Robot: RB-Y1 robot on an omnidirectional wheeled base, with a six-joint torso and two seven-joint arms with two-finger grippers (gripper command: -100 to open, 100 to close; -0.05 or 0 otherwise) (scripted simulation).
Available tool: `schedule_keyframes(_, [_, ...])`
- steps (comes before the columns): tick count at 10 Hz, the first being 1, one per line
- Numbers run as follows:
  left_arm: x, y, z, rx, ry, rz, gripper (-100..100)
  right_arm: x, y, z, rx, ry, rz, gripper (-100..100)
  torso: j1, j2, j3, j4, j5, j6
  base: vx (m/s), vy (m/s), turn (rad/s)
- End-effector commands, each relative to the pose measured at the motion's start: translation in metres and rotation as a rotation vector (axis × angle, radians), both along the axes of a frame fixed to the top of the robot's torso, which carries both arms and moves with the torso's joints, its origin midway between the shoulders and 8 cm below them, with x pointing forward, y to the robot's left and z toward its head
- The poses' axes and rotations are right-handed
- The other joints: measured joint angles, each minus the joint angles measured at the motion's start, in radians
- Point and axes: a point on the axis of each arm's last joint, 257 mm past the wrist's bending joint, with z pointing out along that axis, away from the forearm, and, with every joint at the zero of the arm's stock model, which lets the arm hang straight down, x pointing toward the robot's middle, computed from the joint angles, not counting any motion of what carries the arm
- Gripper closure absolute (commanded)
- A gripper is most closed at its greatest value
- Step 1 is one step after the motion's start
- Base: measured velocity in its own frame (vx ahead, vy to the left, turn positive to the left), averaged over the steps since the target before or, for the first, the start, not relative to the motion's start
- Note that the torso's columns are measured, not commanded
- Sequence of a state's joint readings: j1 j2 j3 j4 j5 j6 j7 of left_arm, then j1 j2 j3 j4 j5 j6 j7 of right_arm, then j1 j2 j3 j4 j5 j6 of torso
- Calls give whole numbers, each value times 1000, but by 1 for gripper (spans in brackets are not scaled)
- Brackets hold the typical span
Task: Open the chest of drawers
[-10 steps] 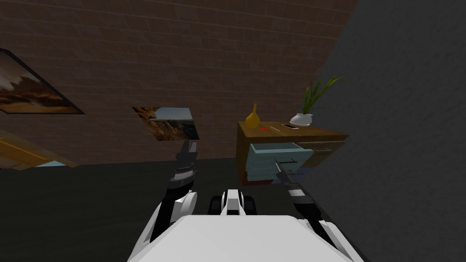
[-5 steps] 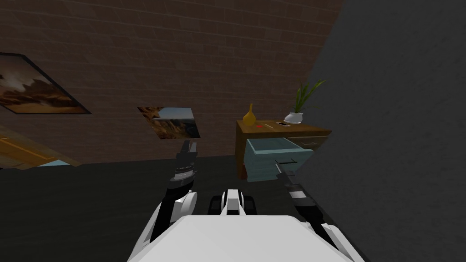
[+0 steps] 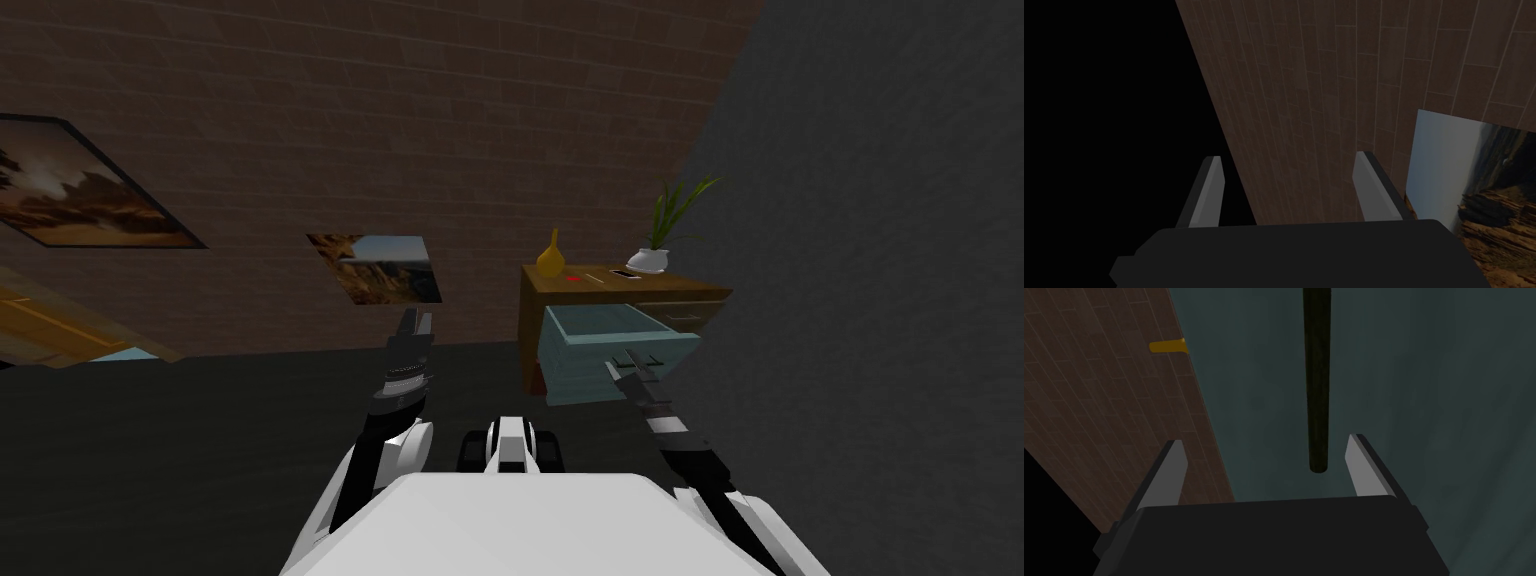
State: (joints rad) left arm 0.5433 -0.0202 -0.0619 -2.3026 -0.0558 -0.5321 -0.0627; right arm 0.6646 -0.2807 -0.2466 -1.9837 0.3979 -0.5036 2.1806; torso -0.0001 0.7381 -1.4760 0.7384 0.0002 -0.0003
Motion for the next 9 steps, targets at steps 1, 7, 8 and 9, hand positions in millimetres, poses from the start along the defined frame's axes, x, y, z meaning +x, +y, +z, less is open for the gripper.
schedule_keyframes(1, [0,0,0,0,0,0,0,0,-8,19,5,-1,-3,-100,0,1,0,0,0,0,-5,23,21])
schedule_keyframes(7, [0,0,0,0,0,0,0,-1,-9,18,7,5,-6,0,1,0,0,0,0,0,-1,5,2])
schedule_keyframes(8, [0,0,0,0,0,0,0,-1,-9,18,7,6,-7,0,0,0,0,0,0,0,0,0,0])
schedule_keyframes(9, [0,0,0,0,0,0,0,-1,-9,17,7,6,-7,0,0,0,0,0,0,0,0,0,0])
